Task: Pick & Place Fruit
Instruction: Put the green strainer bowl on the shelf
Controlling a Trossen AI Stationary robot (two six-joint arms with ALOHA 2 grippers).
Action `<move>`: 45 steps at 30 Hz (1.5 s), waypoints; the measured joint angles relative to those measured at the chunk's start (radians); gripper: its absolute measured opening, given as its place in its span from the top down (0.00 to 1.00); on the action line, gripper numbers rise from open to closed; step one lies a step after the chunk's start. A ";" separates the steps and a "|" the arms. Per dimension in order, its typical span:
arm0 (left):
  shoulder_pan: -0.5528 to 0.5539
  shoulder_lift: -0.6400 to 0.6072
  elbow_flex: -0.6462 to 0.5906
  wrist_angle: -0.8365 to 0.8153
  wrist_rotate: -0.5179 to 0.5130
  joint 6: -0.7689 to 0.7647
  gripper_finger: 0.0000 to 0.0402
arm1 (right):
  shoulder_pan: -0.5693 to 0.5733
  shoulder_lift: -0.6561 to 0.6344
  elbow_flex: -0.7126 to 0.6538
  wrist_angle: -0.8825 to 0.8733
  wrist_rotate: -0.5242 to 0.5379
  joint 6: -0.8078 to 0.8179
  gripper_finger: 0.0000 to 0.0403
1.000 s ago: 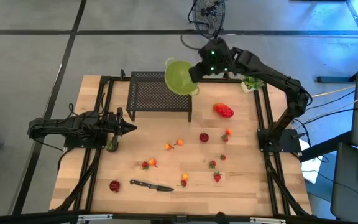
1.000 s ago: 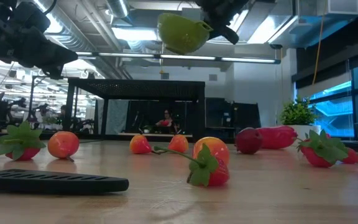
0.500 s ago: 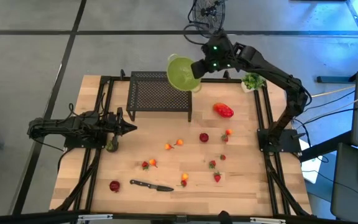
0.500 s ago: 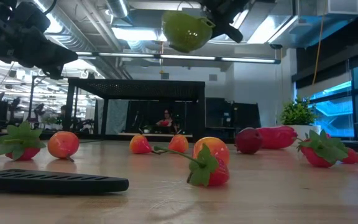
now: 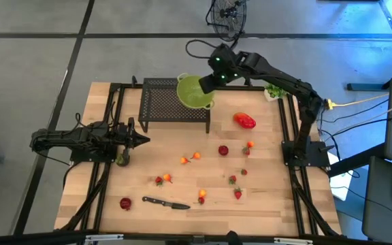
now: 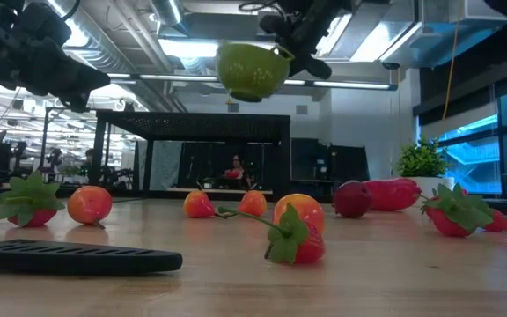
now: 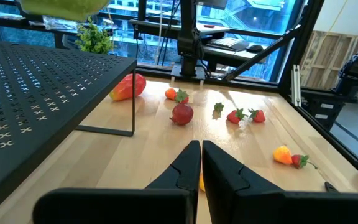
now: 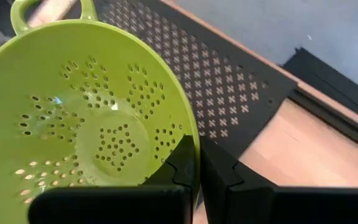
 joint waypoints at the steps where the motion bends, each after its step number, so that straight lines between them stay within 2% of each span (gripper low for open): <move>1: 0.000 0.000 0.000 0.000 0.000 0.000 0.97 | 0.001 0.018 0.025 -0.019 0.000 -0.003 0.98; 8: 0.000 0.000 0.000 -0.001 0.002 -0.002 0.97 | 0.021 0.125 0.171 -0.107 0.000 -0.054 0.98; 13: 0.000 0.000 0.000 -0.002 0.002 -0.003 0.97 | 0.021 0.144 0.172 -0.127 0.063 -0.061 0.98; 22: 0.000 0.000 0.000 -0.002 0.003 -0.003 0.97 | 0.020 0.147 0.171 -0.134 0.102 -0.071 0.98; 45: 0.000 0.000 0.000 -0.002 0.005 -0.026 0.97 | 0.019 0.152 0.169 -0.201 0.120 -0.064 0.97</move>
